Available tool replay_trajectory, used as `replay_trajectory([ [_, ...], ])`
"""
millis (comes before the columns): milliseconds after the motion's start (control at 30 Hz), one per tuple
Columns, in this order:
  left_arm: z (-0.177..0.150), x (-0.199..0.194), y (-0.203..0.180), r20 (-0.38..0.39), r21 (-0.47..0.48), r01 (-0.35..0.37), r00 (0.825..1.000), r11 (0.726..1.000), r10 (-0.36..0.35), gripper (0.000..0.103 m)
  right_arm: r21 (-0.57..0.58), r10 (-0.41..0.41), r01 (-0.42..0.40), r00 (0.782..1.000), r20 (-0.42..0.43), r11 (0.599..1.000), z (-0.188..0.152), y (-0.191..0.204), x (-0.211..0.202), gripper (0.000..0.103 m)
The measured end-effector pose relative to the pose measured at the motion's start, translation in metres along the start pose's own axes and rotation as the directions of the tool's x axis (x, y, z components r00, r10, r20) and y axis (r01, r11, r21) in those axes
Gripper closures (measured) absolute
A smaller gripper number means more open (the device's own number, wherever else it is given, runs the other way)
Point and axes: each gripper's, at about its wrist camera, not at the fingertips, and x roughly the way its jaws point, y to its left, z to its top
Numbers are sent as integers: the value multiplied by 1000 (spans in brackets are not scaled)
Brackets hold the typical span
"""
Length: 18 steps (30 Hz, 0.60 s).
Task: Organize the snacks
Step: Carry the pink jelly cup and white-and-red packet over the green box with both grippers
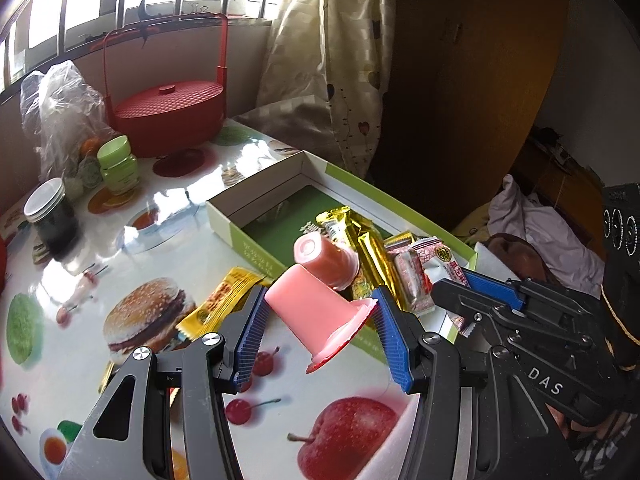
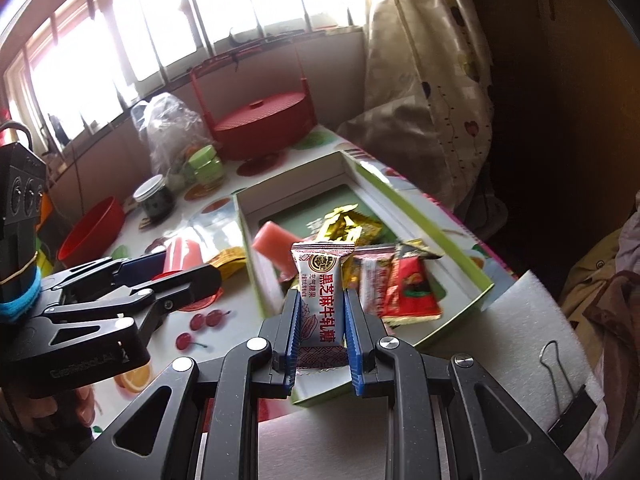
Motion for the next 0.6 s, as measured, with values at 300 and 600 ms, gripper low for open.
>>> replay_trajectory([
  [300,11,18,-9,-9,2,27,1000,1000,-27,49,27,-42,42,999,-9,999,6,-24,9,83],
  [600,19,39,-17,-28,9,37,999,999,-37,49,20,-70,71,997,-29,997,8,-35,24,83],
])
